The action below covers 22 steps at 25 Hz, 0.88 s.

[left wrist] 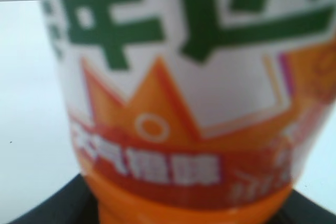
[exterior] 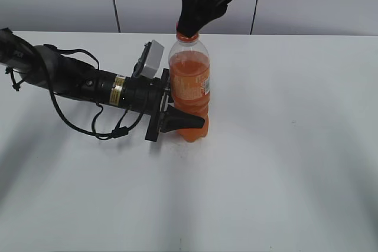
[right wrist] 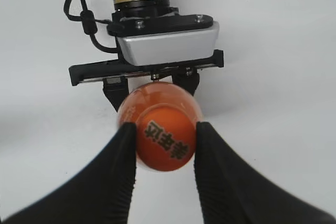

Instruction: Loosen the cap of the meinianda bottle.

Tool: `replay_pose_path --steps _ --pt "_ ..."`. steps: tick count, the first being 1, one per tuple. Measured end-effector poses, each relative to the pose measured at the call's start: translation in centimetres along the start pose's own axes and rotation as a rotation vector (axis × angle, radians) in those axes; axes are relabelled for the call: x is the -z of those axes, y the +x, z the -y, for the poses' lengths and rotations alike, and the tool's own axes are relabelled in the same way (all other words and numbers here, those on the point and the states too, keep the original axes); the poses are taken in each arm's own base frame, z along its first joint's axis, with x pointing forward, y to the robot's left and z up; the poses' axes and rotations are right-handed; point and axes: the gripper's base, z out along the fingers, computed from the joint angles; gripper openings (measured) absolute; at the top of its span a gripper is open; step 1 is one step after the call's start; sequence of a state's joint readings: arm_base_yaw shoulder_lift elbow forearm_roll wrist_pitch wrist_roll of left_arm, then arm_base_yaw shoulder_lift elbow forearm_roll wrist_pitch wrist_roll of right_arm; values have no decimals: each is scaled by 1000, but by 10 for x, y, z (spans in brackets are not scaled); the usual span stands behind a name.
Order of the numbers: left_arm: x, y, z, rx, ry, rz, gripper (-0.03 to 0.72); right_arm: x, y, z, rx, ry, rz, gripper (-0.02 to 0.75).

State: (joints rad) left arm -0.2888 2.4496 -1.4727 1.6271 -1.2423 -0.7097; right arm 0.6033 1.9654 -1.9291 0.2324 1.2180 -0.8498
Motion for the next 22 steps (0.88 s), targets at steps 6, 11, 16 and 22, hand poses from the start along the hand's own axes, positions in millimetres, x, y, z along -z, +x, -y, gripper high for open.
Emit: replay_pose_path --steps 6,11,16,22 --pt "0 0 0 -3 5 -4 394 1 0 0 152 -1 4 261" --pt "0 0 0 -3 5 -5 394 1 0 0 268 -1 4 259" --pt "0 0 0 -4 4 -6 394 1 0 0 359 1 5 252" --pt "0 0 0 -2 3 -6 394 1 -1 0 381 2 6 250"
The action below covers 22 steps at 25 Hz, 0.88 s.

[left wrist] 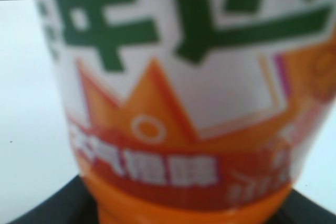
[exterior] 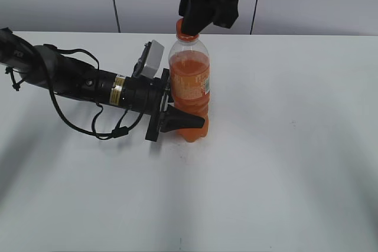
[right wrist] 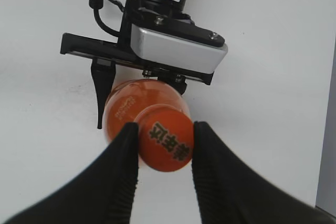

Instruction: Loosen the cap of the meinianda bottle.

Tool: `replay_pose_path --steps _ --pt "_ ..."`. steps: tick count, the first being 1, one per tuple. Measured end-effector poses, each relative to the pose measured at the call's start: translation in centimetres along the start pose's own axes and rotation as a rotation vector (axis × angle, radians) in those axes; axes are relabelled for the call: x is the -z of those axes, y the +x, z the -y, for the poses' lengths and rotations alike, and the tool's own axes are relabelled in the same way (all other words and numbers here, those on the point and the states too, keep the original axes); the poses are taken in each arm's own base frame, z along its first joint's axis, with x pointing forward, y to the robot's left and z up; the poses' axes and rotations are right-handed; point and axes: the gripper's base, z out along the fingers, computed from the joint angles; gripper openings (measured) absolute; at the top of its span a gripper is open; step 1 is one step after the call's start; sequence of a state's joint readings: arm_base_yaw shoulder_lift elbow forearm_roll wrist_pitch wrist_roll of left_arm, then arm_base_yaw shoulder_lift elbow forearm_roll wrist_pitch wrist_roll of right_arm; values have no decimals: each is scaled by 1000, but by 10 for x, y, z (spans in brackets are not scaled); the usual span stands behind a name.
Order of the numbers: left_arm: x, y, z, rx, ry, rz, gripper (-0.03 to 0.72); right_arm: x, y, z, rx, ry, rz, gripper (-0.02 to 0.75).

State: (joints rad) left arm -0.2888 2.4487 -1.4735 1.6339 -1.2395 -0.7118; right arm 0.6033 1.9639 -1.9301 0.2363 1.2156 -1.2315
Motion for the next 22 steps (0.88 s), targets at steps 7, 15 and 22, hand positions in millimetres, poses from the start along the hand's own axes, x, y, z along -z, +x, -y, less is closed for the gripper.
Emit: replay_pose_path --steps 7,15,22 --pt "0 0 0 1 0 0 394 0 0 0 -23 1 0 251" --pt "0 0 0 1 0 0 394 -1 0 0 -36 -1 0 299" --pt "0 0 0 5 2 0 394 1 -1 0 -52 -2 11 361"
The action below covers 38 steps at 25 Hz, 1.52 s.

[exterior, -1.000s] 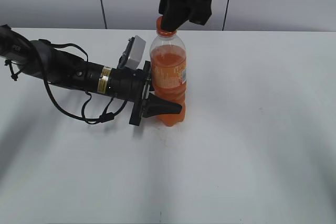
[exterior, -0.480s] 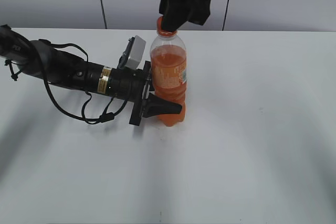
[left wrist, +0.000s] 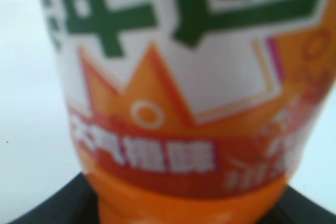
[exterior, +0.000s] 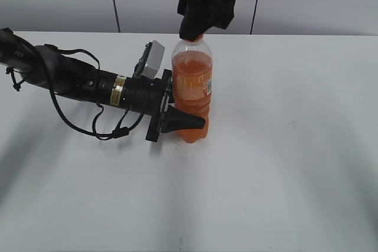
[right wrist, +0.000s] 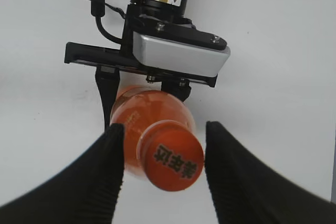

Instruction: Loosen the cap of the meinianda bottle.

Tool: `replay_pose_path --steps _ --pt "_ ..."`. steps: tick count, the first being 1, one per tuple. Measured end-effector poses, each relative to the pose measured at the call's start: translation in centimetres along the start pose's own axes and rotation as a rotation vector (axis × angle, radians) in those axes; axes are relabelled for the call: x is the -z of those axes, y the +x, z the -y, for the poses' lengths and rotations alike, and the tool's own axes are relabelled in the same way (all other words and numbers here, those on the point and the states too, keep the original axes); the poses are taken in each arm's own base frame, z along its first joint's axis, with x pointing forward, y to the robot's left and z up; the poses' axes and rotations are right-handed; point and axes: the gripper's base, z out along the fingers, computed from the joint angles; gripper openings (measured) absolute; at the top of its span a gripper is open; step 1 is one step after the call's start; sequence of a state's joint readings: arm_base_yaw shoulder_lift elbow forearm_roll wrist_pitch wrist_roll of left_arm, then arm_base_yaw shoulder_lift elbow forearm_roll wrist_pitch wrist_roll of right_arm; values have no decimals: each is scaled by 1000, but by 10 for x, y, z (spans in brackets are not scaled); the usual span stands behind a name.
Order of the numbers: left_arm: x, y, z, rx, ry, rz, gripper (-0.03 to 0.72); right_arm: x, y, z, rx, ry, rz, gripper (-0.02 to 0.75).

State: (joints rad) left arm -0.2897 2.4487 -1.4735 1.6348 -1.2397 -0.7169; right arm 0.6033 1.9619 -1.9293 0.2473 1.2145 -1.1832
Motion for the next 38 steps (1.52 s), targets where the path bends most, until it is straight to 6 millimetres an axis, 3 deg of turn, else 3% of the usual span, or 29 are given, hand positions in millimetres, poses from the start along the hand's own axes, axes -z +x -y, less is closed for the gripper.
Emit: replay_pose_path --steps 4,11,23,27,38 --pt "0 0 0 2 -1 -1 394 0 0 0 -41 0 1 440" --pt "0 0 0 4 -1 -1 394 22 -9 -2 -236 27 62 459" --pt "0 0 0 5 -1 -1 394 30 -9 -1 -1076 34 73 461" --pt "0 0 0 5 -1 -1 394 30 -2 2 -1264 103 34 461" --pt "0 0 0 8 -3 1 394 30 -1 3 -1393 109 37 461"
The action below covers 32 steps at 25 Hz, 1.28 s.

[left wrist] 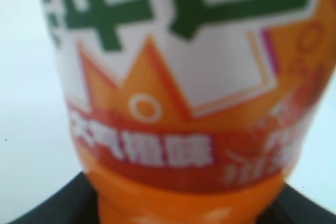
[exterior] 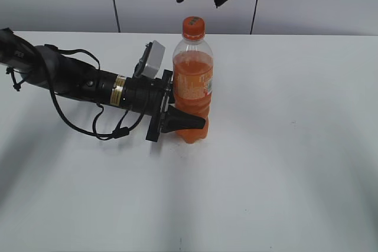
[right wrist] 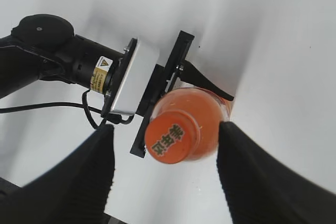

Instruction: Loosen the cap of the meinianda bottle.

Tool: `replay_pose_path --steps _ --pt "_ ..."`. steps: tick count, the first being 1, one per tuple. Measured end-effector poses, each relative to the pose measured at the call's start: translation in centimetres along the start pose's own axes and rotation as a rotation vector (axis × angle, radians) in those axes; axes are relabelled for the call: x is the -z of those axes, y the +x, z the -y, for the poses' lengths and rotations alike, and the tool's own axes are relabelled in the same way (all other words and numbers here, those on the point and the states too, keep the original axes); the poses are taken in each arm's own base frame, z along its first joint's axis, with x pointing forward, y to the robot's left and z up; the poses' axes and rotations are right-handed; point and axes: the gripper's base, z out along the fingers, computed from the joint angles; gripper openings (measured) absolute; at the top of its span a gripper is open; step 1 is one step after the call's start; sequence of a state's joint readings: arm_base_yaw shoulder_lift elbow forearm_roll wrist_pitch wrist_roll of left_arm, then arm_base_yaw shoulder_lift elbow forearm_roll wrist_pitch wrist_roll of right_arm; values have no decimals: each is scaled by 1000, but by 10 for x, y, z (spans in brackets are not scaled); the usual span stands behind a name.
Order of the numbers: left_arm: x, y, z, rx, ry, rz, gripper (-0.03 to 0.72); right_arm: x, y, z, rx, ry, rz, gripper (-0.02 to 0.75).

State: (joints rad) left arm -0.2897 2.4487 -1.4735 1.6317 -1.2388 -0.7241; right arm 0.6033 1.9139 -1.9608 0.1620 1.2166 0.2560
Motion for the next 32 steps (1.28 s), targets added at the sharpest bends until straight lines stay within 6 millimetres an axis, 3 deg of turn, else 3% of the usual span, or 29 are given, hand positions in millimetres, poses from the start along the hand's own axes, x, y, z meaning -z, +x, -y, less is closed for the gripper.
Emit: replay_pose_path --steps 4,10,22,32 --pt "0 0 0 0 -1 -1 394 -1 0 -1 -9 -8 -6 461" --pt "0 0 0 0 -1 -1 394 -24 0 1 -27 -14 -56 461" --pt "0 0 0 0 -1 0 394 -27 1 3 -23 5 -62 461" --pt "0 0 0 1 -1 0 394 -36 7 6 -31 12 -98 397"
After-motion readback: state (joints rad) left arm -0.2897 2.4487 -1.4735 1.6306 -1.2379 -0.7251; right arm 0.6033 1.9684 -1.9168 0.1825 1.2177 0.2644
